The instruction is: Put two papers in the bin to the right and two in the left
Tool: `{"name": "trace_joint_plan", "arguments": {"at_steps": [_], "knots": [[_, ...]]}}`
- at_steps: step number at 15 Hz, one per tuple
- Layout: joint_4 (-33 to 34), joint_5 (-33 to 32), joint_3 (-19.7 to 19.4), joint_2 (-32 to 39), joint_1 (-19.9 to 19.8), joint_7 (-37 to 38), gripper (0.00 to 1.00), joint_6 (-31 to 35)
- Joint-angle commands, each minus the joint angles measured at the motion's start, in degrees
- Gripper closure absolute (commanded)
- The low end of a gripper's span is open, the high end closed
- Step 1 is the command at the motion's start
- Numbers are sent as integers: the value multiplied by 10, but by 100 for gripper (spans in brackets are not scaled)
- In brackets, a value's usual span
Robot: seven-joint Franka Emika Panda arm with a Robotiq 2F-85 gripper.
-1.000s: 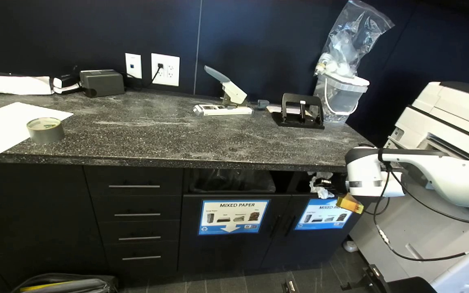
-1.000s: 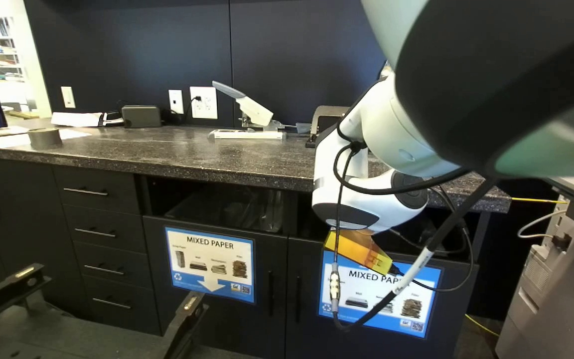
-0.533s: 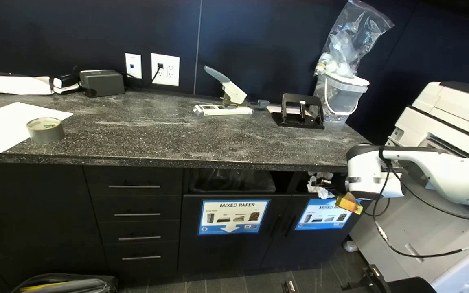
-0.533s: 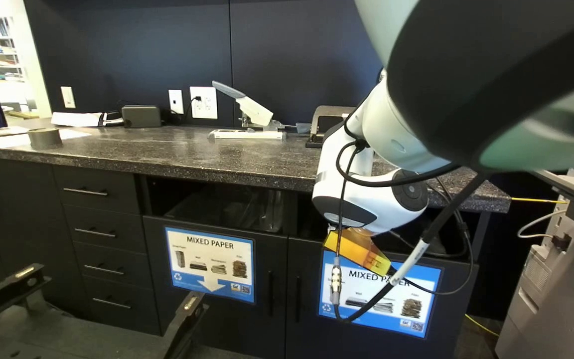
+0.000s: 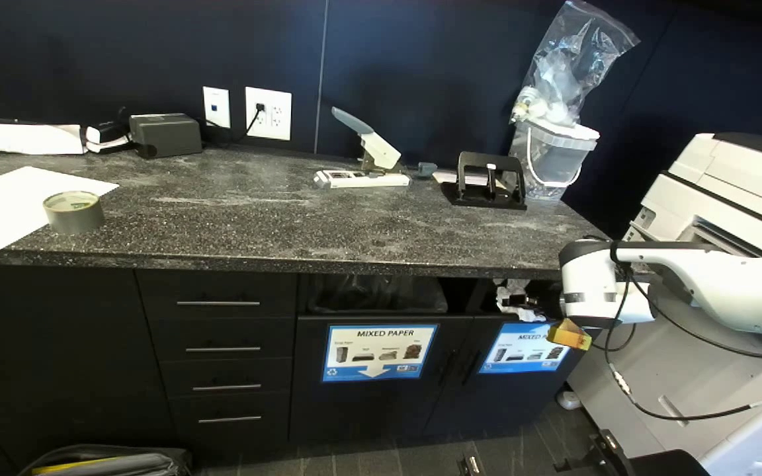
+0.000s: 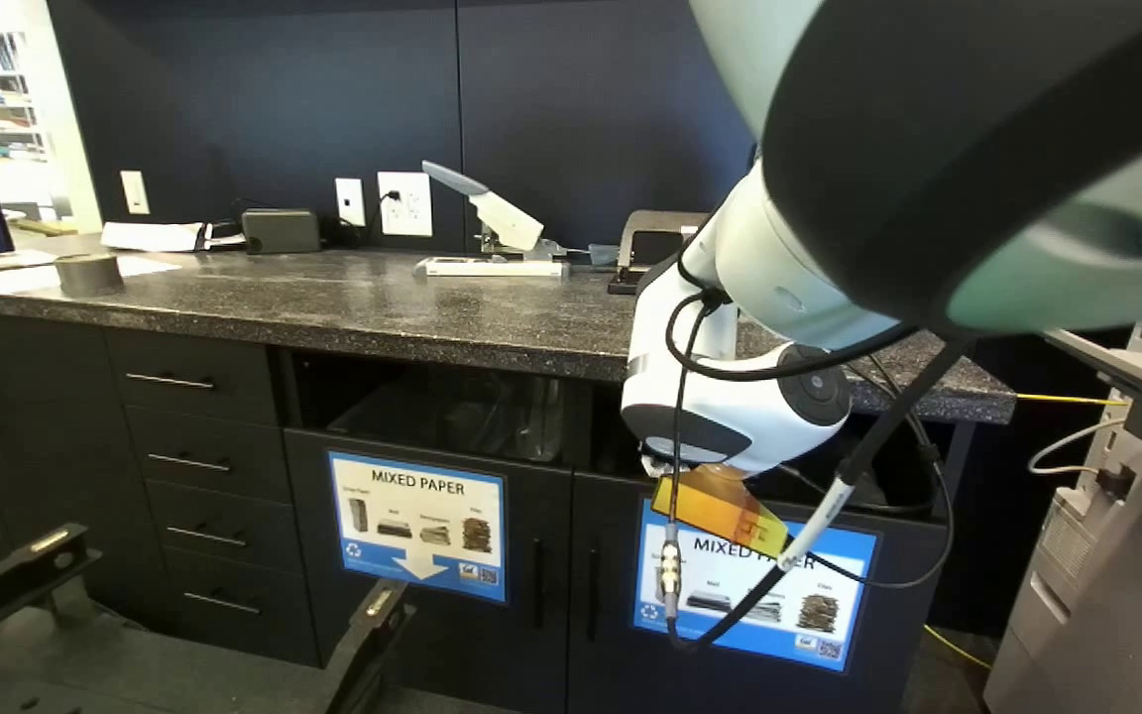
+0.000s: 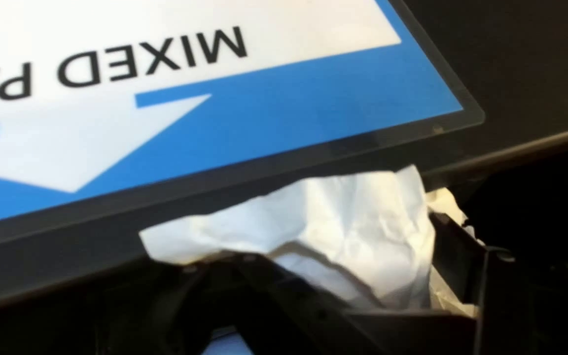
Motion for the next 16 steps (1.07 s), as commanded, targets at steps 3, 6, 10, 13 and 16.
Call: {"name": "trace_joint_plan", "arguments": {"at_steps": [3, 6, 10, 13, 16], "knots": [[17, -131, -34, -12, 46, 48, 0, 7], [-1, -214, -52, -28, 47, 75, 0, 15], [-23, -307, -49, -28, 39, 103, 0, 59], [-36, -378, -43, -22, 44, 126, 0, 121], [-41, -408, -67, -36, 72, 181, 0, 162]]}}
